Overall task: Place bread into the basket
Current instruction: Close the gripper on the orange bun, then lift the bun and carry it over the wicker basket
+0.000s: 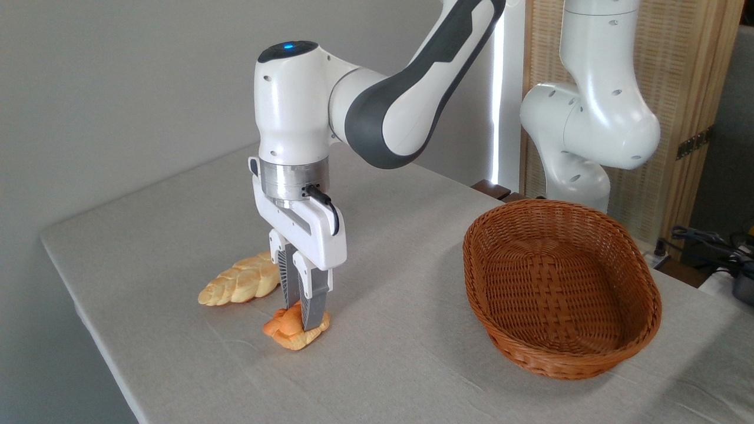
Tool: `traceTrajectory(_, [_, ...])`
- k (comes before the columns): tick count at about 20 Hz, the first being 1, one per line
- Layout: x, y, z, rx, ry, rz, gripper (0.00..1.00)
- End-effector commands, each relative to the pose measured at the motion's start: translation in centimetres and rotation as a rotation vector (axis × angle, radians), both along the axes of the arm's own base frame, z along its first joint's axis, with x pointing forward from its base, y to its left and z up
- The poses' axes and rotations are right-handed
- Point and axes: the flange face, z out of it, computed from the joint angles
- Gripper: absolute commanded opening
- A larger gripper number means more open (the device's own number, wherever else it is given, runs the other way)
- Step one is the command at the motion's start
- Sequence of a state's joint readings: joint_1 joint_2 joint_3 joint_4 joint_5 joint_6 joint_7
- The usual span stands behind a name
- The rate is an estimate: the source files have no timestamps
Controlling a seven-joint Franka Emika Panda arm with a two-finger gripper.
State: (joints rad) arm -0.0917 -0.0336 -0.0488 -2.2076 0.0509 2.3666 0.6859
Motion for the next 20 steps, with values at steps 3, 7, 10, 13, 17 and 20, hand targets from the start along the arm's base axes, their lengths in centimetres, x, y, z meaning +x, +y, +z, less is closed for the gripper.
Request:
traceTrajectory(3, [-0.2,1.2,1.3,-0.004,0.000,0.017,0.00])
traceTrajectory(7, [-2.8,5.2,7.4,-0.039,0.016,0.044,0.00])
traceTrajectory(10, [-7.7,11.6,11.0,-0.103,0.124,-0.142,0.00])
traceTrajectory(13, [-12.6,16.5,13.3,-0.154,0.186,-0.317,0.04])
traceTrajectory(17, [-18.3,20.5,13.2,-0.155,0.306,-0.463,0.13])
traceTrajectory(20, [-20.1,19.6,10.3,-0.174,0.388,-0.556,0.27])
